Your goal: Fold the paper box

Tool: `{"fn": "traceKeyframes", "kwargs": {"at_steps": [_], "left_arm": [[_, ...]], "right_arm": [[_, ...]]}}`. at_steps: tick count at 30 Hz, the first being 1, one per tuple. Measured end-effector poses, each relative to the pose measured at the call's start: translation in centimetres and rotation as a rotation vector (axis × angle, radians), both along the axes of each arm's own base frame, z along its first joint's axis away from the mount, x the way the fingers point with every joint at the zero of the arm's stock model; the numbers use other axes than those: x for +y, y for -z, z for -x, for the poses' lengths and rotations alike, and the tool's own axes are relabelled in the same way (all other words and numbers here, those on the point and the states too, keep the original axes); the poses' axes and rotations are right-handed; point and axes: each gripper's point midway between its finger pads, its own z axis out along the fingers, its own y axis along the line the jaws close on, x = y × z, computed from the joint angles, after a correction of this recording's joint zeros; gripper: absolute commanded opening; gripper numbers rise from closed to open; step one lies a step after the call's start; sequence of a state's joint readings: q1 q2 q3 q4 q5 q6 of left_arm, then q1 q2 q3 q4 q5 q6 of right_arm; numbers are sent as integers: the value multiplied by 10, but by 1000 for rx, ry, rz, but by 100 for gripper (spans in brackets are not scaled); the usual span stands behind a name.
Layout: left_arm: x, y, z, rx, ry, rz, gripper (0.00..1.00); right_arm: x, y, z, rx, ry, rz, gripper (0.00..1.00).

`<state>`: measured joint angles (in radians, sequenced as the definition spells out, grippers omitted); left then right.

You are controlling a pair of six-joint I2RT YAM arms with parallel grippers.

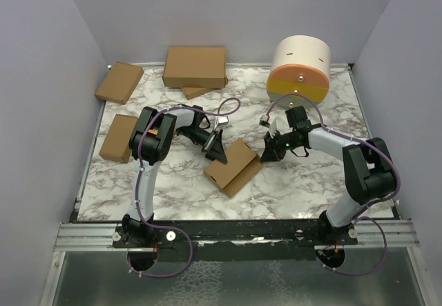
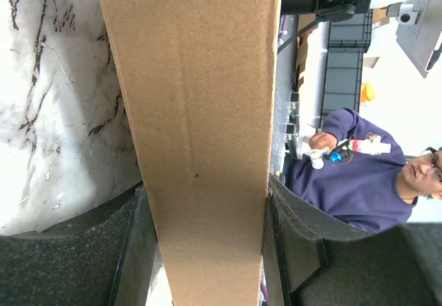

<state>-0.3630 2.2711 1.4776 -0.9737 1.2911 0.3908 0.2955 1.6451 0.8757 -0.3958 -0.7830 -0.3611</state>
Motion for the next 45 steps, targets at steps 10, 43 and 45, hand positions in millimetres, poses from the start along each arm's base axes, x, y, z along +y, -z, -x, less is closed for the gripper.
{"fn": "traceKeyframes", "kwargs": {"at_steps": [10,43,45], "left_arm": [[1,1,0,5,-2,-1,38],[6,-13,14,-205,-59,-109,36],[6,-14,15,-216,-69,-112,36]], "right_arm": [[0,1,1,-13,-9,11,1],[4,-9,1,-114,-28,-21,1],[4,-10,0,-124,-28,-24,1]]}}
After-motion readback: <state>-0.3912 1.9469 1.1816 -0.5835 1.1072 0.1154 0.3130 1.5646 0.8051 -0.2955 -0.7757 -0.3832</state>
